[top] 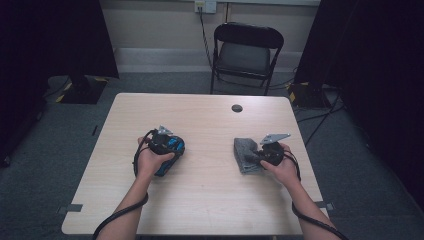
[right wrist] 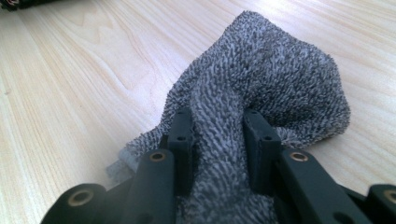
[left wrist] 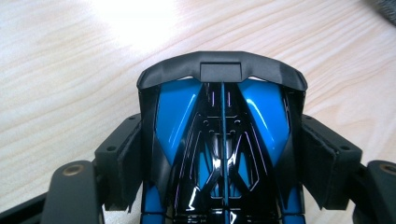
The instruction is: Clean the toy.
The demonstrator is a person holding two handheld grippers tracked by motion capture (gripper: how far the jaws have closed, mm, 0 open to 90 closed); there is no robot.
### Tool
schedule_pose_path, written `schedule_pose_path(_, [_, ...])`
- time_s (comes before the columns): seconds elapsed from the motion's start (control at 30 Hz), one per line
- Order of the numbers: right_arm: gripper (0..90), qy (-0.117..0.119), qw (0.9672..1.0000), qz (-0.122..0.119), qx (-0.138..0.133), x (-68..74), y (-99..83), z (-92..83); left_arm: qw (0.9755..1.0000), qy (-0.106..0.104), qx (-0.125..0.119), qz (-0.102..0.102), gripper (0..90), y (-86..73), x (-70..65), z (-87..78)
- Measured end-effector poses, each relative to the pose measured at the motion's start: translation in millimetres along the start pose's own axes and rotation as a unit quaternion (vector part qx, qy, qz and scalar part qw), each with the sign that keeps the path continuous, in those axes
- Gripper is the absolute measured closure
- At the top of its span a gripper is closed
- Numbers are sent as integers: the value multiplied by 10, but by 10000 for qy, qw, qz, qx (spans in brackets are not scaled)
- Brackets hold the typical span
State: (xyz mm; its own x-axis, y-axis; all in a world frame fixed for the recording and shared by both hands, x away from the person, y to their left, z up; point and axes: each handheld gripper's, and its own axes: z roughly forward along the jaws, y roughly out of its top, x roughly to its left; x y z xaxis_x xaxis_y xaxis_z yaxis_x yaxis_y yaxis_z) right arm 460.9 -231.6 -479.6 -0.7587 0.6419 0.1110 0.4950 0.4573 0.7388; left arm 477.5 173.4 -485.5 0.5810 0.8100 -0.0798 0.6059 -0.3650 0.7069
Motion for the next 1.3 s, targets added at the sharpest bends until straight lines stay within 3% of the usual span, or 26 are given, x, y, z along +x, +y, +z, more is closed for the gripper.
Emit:
schedule_pose_path(0.33, [647,-65,9999,116,-33,-36,-28,27,9999,81,123,-45,251,-13,2,75])
schedule_pose_path(0.83, [589,-124,9998,158,-61,-40,-34,23,9998,143,89,63,247,-28,-6,109])
schedule_pose_path(0.97, [549,-159,9997,189,-94,-44,-33,14,9998,164,64,-3,227,-22,-10,101])
schedule_pose_path(1.2, [335,-302,9984,312,-369,-19,27,-76,9998,196,-42,43,200,24,-29,-67])
schedule_pose_path(1.3, [279,-369,9982,210,-423,45,82,-138,9996,124,-188,154,196,57,-89,-191])
